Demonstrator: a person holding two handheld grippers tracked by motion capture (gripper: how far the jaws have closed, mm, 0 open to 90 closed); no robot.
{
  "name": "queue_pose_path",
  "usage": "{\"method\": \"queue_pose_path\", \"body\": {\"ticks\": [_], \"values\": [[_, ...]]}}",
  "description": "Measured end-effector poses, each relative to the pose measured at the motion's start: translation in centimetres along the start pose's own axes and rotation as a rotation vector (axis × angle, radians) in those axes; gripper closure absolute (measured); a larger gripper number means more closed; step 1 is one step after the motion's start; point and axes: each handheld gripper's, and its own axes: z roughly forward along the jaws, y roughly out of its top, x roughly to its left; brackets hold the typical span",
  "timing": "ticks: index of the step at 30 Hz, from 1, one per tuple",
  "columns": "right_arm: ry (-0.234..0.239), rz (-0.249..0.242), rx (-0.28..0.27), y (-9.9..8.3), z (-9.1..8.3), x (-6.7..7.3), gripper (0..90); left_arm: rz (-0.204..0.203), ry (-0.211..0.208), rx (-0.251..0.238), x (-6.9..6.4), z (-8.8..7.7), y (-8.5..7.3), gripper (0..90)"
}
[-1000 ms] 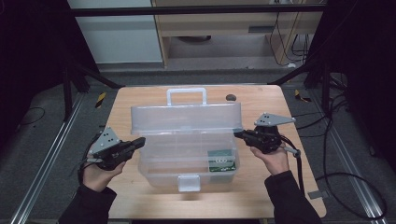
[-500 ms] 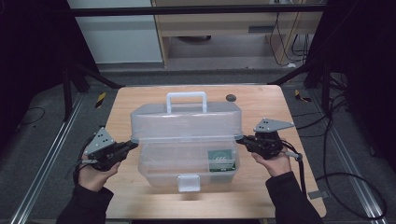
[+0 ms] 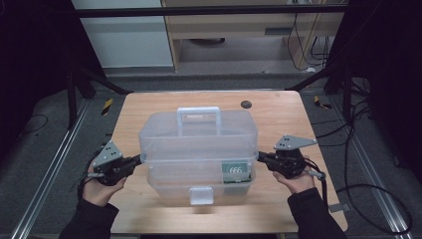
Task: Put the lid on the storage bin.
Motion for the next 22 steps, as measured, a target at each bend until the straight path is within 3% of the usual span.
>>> {"method": "queue_pose_path", "body": {"ticks": [5,7,10,13,16,17,18,19,20,22], "values": [[-0.005,-0.009,0.029,-0.9,0.1,0.3,89.3,0.012,0.036,0.047,0.5,0.5,-0.7,87.6],[-0.026,-0.019,0.057,-1.5,0.0,0.3,89.1,-0.018,0.045,0.044,1.2,0.8,-1.2,86.9],[-0.043,-0.003,0.057,-2.4,-0.3,-0.4,88.8,-0.048,0.069,0.065,2.0,1.3,-2.1,84.1],[-0.128,0.052,0.054,-3.3,-0.5,-2.2,88.1,-0.092,0.12,0.078,2.8,2.1,-2.9,80.2],[-0.2,0.09,0.043,-4.1,-0.2,-3.6,82.8,-0.104,0.154,0.074,3.3,2.5,-3.3,70.5],[-0.224,0.101,0.047,-4.4,-0.1,-4.0,81.5,-0.113,0.188,0.073,3.7,2.7,-3.7,65.8],[-0.224,0.101,0.047,-4.4,-0.1,-4.0,81.5,-0.113,0.188,0.073,3.7,2.7,-3.7,60.4],[-0.244,0.134,0.052,-4.9,0.1,-4.8,72.3,-0.142,0.202,0.072,4.4,3.0,-4.2,54.4],[-0.244,0.134,0.052,-4.9,0.1,-4.8,72.3,-0.142,0.202,0.072,4.4,3.0,-4.2,51.3],[-0.284,0.147,0.044,-5.3,0.1,-5.5,60.5,-0.15,0.235,0.072,5.0,3.3,-4.7,46.6]]}}
